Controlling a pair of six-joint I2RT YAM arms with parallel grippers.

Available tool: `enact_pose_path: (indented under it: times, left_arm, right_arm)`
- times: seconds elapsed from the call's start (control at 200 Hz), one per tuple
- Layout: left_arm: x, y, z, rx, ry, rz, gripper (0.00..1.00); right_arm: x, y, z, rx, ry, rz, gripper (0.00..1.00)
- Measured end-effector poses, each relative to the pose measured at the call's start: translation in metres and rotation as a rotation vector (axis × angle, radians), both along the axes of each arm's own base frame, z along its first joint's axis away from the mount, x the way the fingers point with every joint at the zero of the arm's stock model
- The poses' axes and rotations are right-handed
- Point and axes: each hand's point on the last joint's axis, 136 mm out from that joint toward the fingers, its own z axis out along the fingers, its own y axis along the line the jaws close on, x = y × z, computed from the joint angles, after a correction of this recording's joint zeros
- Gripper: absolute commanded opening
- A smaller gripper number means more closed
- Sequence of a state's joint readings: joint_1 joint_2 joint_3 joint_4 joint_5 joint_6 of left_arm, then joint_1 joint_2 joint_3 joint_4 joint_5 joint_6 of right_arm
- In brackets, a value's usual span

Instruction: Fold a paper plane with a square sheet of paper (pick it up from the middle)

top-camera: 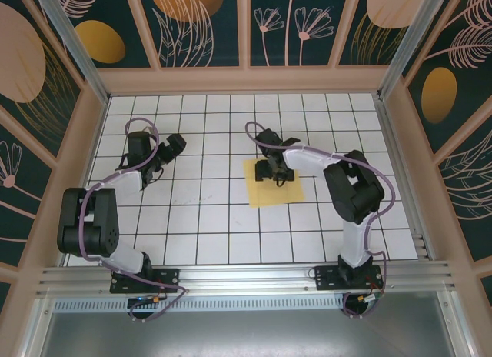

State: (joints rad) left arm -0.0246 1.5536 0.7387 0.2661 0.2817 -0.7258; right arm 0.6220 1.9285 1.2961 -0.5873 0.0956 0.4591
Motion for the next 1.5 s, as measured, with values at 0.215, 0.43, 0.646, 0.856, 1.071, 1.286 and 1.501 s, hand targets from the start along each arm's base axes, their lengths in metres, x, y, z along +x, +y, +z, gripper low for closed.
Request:
enact_pose_path:
  times: [0.215, 0.43, 0.646, 0.856, 1.071, 1.286, 1.501]
  left_arm:
    - [0.0, 0.0, -0.006, -0.011, 0.017, 0.006, 0.98]
    - [0.0, 0.0, -0.015, -0.009, 0.038, 0.008, 0.99]
    - [0.005, 0.0, -0.029, -0.008, 0.063, 0.009, 0.99]
    - [0.009, -0.001, -0.038, -0.01, 0.085, 0.006, 0.99]
    - [0.013, -0.002, -0.033, -0.015, 0.069, 0.0, 0.98]
    - [0.012, -0.004, -0.031, -0.022, 0.066, -0.01, 0.99]
    - [0.013, -0.007, -0.017, -0.032, 0.034, -0.02, 0.99]
  right_arm:
    - [0.005, -0.002, 0.008, -0.002, 0.027, 0.001, 0.99]
    - [-0.001, -0.001, -0.011, -0.028, 0.102, 0.022, 0.99]
    - [0.001, 0.0, -0.014, -0.038, 0.114, 0.031, 0.96]
    - [0.001, -0.002, -0.014, -0.042, 0.119, 0.025, 0.85]
    - [0.002, -0.005, -0.014, -0.04, 0.12, 0.014, 0.81]
    - [0.004, -0.005, -0.012, -0.044, 0.119, 0.012, 0.73]
    - [0.006, -0.006, -0.012, -0.03, 0.118, -0.006, 0.44]
